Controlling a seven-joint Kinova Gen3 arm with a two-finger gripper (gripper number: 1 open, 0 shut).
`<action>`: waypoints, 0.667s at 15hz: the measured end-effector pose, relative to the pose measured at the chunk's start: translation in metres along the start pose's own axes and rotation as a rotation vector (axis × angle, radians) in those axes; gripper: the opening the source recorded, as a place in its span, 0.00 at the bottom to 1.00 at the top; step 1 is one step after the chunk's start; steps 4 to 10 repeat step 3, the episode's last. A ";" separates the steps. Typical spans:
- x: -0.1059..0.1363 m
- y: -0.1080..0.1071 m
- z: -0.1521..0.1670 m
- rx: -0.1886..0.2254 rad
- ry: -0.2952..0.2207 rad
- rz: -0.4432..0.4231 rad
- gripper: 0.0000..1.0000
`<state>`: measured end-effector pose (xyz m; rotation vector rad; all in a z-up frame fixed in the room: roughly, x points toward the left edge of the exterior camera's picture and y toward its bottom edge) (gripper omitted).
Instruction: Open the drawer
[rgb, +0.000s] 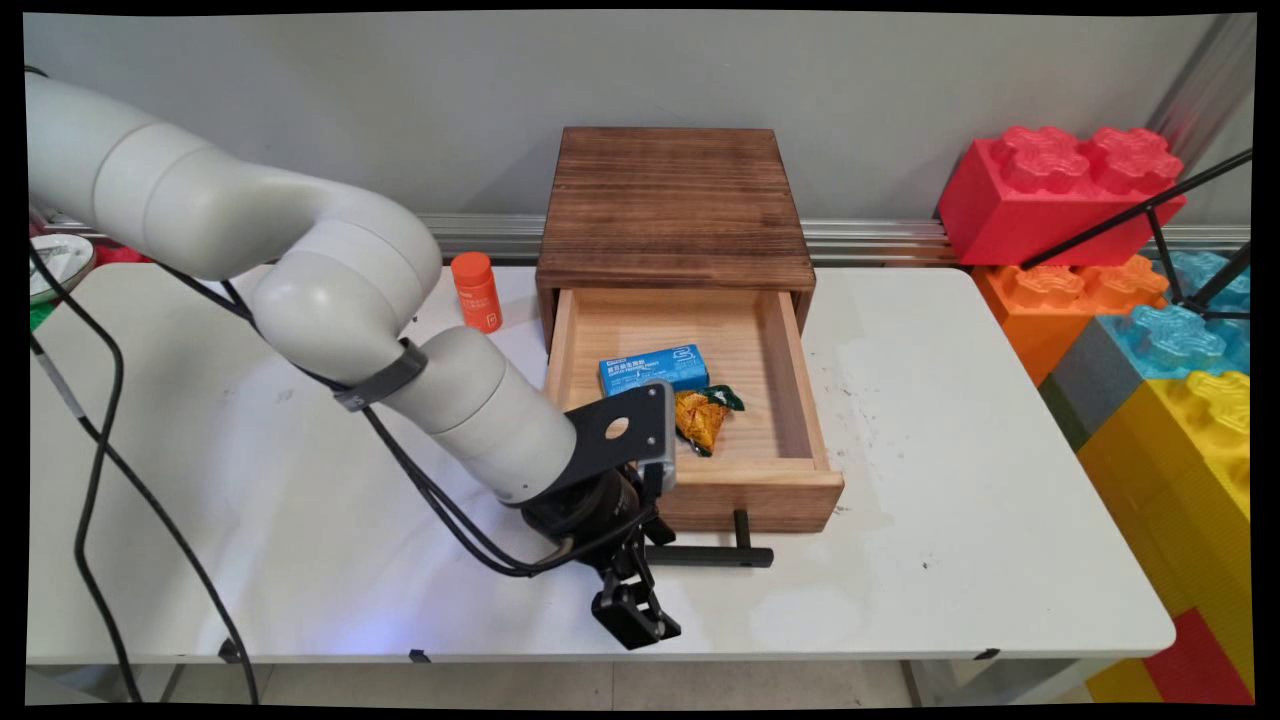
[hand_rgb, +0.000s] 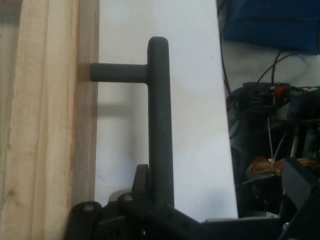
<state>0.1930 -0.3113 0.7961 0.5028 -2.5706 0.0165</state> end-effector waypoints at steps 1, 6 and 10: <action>-0.001 0.002 -0.001 0.000 0.003 0.002 1.00; -0.003 0.004 -0.002 0.005 0.007 0.004 1.00; -0.003 0.004 -0.002 0.005 0.007 0.004 1.00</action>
